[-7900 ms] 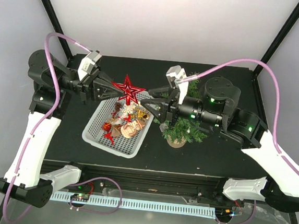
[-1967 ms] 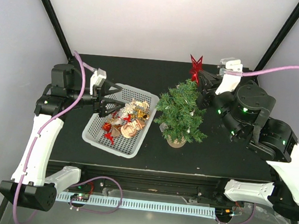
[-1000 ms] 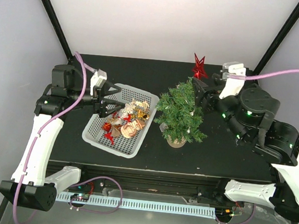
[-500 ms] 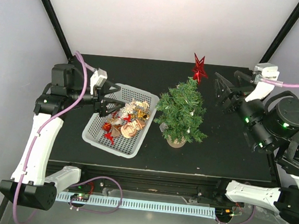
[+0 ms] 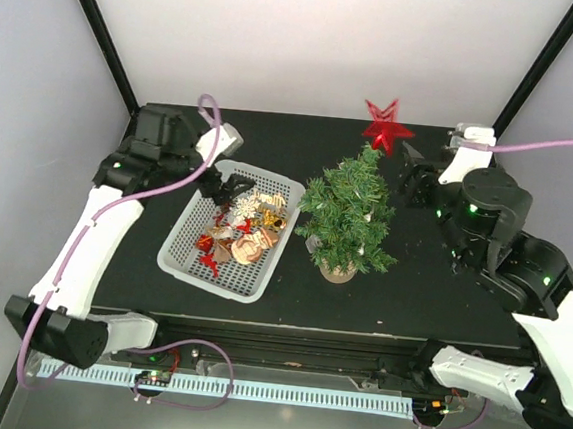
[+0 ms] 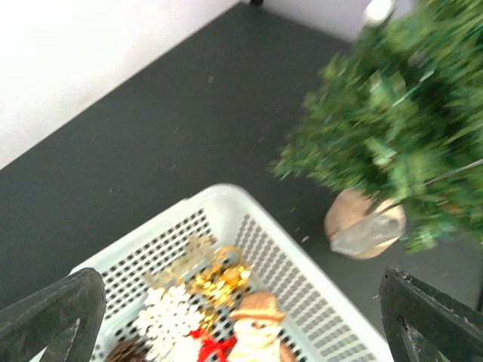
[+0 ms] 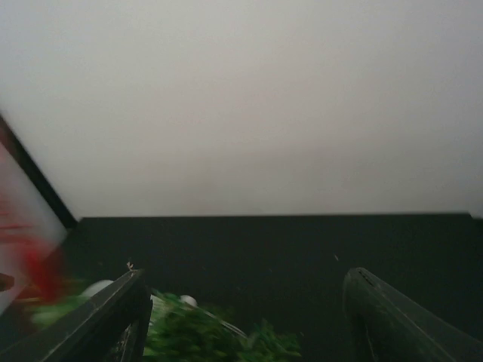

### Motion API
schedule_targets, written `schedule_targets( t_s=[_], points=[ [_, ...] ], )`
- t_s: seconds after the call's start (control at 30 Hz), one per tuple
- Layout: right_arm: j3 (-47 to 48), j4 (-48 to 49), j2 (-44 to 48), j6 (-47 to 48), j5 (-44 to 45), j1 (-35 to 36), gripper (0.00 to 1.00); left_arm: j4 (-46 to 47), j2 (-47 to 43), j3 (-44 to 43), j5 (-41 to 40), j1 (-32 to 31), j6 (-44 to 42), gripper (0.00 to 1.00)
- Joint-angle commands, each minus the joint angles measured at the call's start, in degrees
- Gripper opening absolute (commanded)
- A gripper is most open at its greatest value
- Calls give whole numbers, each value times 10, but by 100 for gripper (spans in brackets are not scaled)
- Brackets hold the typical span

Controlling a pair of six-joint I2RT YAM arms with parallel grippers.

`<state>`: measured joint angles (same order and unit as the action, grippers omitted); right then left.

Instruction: Decorate the small christmas tree

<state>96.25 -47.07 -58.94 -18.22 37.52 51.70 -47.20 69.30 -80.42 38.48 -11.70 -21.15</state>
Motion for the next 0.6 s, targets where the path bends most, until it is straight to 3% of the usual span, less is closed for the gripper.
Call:
schedule_targets(
  t_s=[0.0, 0.43, 0.57],
  points=[
    [-75, -6, 34, -72, -72, -88, 70, 7, 37, 19, -178, -38, -67, 98],
    [-192, 46, 90, -73, -117, -197, 68, 50, 126, 38, -209, -41, -63, 99],
    [-255, 64, 90, -97, -199, -258, 66, 63, 163, 25, -237, -41, -66, 98]
  ],
)
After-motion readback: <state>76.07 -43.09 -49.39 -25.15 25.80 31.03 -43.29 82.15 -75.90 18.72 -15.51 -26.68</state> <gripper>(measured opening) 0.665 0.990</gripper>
